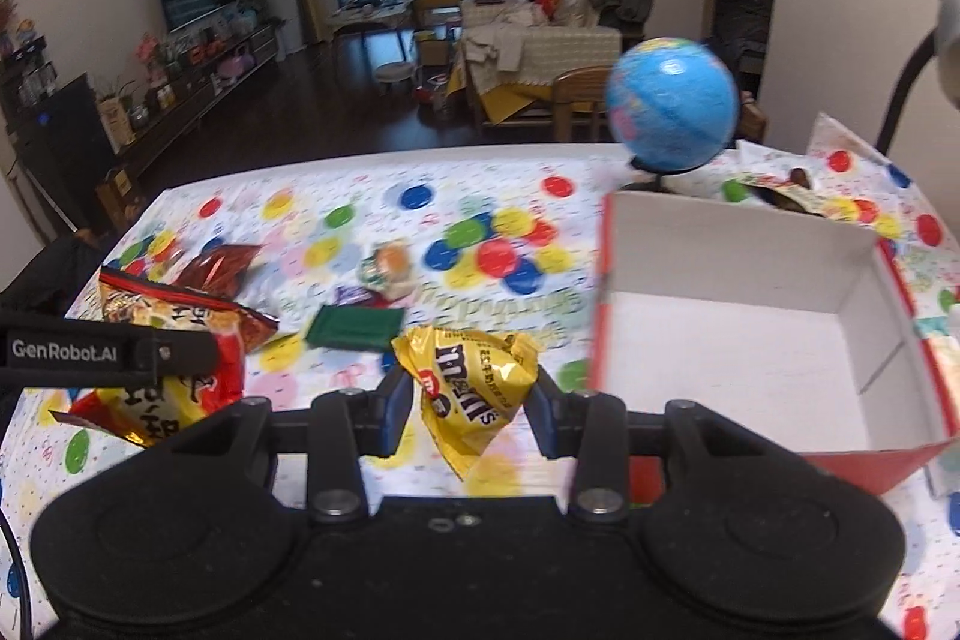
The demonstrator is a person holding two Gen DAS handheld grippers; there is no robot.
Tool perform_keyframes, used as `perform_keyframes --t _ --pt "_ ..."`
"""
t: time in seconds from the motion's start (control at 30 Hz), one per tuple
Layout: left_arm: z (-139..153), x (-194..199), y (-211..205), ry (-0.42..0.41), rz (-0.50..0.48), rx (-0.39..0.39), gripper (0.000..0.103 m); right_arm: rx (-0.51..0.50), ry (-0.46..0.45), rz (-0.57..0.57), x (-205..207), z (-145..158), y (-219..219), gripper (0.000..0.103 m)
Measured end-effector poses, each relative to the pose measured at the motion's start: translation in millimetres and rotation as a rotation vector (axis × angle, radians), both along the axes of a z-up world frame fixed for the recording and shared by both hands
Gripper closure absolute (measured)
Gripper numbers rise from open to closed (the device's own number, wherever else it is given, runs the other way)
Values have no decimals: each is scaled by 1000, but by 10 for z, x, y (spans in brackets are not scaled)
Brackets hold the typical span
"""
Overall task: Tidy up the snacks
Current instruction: 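Carry both snacks over the red box and lower them inside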
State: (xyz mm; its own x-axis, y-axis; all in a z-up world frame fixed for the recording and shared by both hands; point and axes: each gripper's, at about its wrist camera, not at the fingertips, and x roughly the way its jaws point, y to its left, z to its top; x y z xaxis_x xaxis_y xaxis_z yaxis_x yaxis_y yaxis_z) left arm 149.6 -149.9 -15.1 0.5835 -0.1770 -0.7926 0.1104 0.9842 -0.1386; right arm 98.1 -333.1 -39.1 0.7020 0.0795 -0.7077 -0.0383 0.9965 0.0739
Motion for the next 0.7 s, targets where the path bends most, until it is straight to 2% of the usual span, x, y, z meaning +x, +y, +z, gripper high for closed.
perform_keyframes --t 0.37,0.7 --pt "188 227 -1041 -60 -146 16 44 -20 -15 -109 -4 47 -829 65" --pt "121 565 -1942 -81 -274 55 44 -31 28 -189 186 -132 -1453 64"
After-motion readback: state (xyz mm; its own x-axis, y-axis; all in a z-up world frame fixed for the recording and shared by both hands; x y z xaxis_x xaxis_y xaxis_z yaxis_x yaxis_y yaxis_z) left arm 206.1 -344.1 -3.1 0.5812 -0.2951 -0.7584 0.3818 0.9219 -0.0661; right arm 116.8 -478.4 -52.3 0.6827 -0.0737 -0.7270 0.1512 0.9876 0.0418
